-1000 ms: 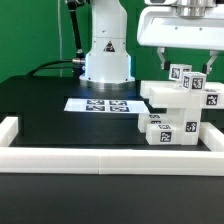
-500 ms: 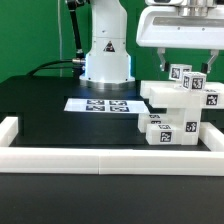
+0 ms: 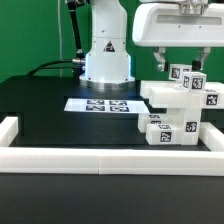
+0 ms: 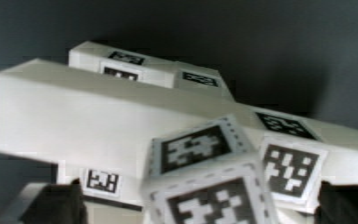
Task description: Assemble chair
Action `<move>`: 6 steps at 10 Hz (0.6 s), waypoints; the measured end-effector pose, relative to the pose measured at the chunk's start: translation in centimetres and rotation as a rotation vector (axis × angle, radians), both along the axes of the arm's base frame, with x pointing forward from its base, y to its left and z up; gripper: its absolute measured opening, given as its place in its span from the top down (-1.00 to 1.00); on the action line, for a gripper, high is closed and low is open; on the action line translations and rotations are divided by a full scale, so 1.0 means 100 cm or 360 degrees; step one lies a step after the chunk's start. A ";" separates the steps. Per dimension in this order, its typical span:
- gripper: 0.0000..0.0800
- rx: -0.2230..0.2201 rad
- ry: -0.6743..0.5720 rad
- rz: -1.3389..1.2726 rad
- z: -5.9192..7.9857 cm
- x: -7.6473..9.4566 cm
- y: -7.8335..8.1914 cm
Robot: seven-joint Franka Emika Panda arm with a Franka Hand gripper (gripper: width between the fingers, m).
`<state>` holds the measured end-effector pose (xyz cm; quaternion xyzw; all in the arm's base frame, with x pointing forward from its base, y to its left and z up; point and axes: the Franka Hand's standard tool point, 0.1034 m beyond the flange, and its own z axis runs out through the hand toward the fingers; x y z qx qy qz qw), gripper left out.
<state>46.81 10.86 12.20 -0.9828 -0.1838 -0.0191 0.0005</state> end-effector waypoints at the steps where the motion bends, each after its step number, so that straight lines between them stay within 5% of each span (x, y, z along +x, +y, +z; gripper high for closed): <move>1: -0.62 -0.0001 -0.0001 0.0031 0.001 0.001 -0.001; 2: -0.62 -0.0001 -0.0001 0.0037 0.001 0.002 -0.001; 4: 0.02 -0.0001 -0.0004 0.0034 0.001 0.002 -0.001; 5: 0.02 -0.0001 -0.0003 0.0027 0.001 0.002 -0.001; 6: 0.29 0.0001 -0.0003 -0.0007 0.001 0.002 -0.001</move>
Offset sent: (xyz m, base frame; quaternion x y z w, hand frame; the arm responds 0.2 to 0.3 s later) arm 0.0000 0.0000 0.0000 0.0000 0.0000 0.0000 1.0000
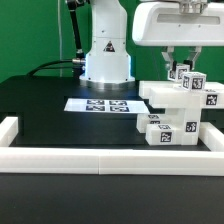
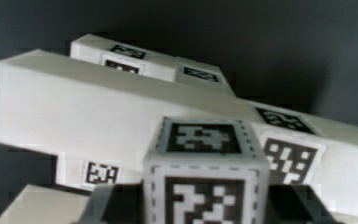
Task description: Assemble chair
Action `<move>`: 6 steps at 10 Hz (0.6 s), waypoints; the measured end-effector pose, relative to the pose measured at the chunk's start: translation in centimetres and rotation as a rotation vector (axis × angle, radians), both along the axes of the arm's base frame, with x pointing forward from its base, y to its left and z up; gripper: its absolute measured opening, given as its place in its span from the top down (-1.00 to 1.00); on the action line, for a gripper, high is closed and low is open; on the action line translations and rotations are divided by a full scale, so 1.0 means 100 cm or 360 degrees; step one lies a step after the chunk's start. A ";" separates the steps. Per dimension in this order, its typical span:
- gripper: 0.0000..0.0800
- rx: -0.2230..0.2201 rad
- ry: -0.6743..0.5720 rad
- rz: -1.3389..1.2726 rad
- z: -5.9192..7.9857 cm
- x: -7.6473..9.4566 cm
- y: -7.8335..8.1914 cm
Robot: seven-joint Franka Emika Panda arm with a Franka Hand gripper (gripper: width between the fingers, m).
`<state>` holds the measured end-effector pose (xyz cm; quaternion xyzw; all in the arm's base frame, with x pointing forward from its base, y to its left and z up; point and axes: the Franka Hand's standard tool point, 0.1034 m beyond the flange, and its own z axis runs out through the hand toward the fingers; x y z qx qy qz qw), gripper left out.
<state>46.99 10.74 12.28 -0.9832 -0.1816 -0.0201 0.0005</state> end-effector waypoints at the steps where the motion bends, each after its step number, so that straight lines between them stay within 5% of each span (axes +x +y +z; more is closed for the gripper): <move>1: 0.29 0.0000 0.0000 0.0001 0.000 0.000 0.000; 6: 0.29 0.0023 0.0000 -0.0582 -0.001 0.000 0.001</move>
Offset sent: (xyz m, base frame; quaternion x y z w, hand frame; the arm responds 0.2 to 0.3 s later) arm 0.0000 0.0000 0.0000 0.0000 0.0000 0.1938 0.9810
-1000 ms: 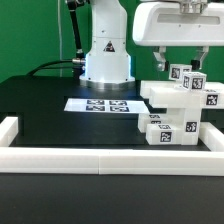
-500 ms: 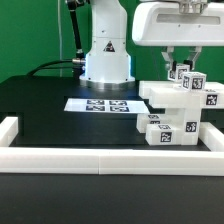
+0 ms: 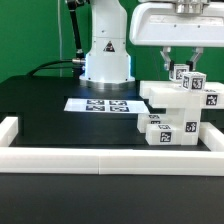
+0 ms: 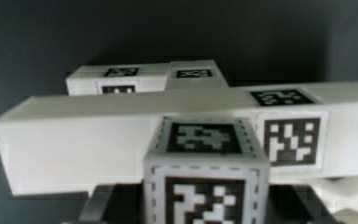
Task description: Assemble chair
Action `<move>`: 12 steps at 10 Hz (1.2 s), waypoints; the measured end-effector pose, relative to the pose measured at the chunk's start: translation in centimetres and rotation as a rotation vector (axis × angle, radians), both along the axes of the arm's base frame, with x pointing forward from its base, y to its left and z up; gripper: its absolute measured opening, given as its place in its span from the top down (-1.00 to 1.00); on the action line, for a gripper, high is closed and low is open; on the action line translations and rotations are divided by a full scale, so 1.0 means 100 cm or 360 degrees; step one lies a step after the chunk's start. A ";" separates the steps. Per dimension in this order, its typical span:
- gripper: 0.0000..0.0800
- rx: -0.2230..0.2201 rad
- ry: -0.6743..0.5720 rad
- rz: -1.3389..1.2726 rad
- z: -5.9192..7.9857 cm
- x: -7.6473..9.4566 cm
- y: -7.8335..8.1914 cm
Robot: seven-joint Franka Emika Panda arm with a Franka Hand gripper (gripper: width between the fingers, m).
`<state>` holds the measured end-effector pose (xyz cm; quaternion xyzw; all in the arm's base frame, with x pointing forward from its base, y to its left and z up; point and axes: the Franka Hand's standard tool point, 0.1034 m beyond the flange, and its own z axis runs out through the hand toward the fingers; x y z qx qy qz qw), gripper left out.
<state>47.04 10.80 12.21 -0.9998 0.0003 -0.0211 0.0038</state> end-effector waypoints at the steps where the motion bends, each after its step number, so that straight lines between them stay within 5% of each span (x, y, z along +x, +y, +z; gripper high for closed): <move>1: 0.29 0.0003 0.0000 -0.0067 0.000 0.000 0.000; 12: 0.29 0.0074 0.0026 -0.1402 -0.001 -0.001 0.006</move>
Offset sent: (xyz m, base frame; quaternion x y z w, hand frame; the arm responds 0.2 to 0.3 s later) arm 0.0011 -0.0029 -0.0007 -0.0023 -0.0188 0.2202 0.9753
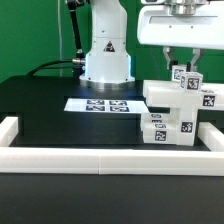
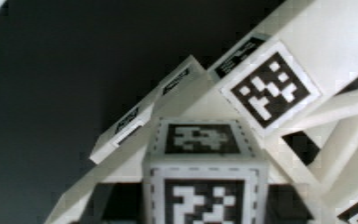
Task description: Assemble chair
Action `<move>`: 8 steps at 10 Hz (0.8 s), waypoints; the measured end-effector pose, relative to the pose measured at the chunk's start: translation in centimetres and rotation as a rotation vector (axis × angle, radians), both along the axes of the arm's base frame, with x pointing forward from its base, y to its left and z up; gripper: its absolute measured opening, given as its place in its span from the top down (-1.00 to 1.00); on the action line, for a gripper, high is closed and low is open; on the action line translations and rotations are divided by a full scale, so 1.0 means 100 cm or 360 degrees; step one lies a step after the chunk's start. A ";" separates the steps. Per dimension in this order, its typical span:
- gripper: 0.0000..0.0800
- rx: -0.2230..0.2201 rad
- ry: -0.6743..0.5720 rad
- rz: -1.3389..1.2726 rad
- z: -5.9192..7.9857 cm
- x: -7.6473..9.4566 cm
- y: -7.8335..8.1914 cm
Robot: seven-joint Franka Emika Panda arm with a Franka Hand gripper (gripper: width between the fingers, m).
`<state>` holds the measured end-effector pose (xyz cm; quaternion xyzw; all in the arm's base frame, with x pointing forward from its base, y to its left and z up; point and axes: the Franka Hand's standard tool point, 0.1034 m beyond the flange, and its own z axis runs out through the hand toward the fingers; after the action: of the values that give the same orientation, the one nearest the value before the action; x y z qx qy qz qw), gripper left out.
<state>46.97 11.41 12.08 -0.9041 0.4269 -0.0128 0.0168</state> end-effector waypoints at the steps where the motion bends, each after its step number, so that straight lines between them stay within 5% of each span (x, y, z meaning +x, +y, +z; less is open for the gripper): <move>1: 0.29 0.0011 0.0001 -0.0056 0.000 0.000 0.000; 4: 0.29 0.0029 0.0006 -0.0259 0.000 0.000 0.001; 6: -0.31 0.0026 0.0004 -0.0183 0.000 0.000 0.002; 8: -0.60 0.0018 0.0000 0.0020 0.000 -0.002 0.005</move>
Offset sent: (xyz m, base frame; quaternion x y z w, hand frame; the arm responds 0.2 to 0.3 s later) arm 0.0000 0.0000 0.0000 0.0000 0.0000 0.1296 0.9916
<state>46.79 11.94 12.04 -0.9066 0.4213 -0.0104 0.0221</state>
